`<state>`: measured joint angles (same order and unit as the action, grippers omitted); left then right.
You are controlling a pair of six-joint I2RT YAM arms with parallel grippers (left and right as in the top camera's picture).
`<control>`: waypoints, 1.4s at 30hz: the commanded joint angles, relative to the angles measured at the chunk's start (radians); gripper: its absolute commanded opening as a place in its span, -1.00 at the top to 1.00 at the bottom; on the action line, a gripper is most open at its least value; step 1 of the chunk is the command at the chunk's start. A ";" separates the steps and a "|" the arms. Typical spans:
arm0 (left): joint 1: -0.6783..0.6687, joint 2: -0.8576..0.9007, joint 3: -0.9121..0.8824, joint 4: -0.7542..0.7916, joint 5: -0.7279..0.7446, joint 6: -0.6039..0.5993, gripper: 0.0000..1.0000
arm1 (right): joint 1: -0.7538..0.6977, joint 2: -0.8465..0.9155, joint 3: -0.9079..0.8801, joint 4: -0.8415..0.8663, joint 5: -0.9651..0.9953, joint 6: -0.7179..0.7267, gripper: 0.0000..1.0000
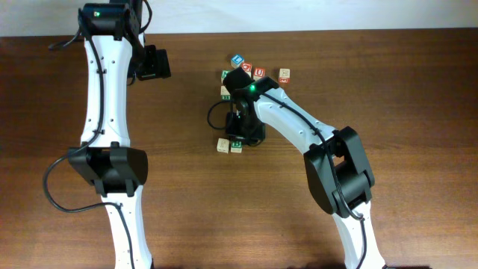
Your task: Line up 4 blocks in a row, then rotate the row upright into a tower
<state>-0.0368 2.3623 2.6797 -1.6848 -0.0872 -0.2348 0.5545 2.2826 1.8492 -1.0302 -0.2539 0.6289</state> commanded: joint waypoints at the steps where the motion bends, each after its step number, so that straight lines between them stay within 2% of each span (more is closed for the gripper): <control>1: 0.004 -0.005 0.007 -0.003 -0.015 -0.003 -0.98 | 0.009 0.018 -0.014 -0.014 -0.013 0.008 0.33; 5: 0.005 -0.005 0.007 -0.003 -0.015 -0.003 -0.98 | 0.009 0.018 -0.014 -0.014 -0.035 0.008 0.11; 9: 0.004 -0.005 0.007 -0.003 -0.015 -0.003 -0.99 | 0.001 0.016 0.024 -0.037 -0.034 -0.007 0.07; 14: 0.005 -0.005 0.007 -0.003 -0.015 -0.003 -0.98 | -0.042 0.016 0.306 -0.192 0.014 -0.146 -0.08; 16: 0.005 -0.005 0.007 -0.003 -0.015 -0.003 -0.98 | -0.073 0.016 0.386 -0.195 0.069 -0.309 -0.14; 20: 0.005 -0.005 0.007 -0.003 -0.015 -0.003 -0.98 | -0.125 0.031 0.367 -0.147 0.165 -0.674 -0.23; 21: 0.005 -0.005 0.007 -0.003 -0.015 -0.003 -0.98 | -0.133 0.045 0.366 -0.140 0.166 -0.721 -0.25; 29: 0.005 -0.005 0.007 -0.003 -0.015 -0.003 -0.98 | -0.158 0.160 0.366 -0.124 0.166 -0.821 -0.23; 34: 0.004 -0.005 0.007 -0.003 -0.015 -0.003 -0.98 | -0.158 0.166 0.365 -0.110 0.213 -0.838 -0.22; 37: 0.005 -0.005 0.007 -0.003 -0.015 -0.003 -0.98 | -0.165 0.167 0.329 -0.080 0.214 -0.839 -0.09; 42: 0.005 -0.005 0.007 -0.003 -0.015 -0.003 -0.98 | -0.165 0.167 0.282 -0.066 0.214 -0.838 -0.01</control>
<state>-0.0368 2.3623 2.6797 -1.6863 -0.0872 -0.2348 0.3977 2.4454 2.1593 -1.0977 -0.0517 -0.2096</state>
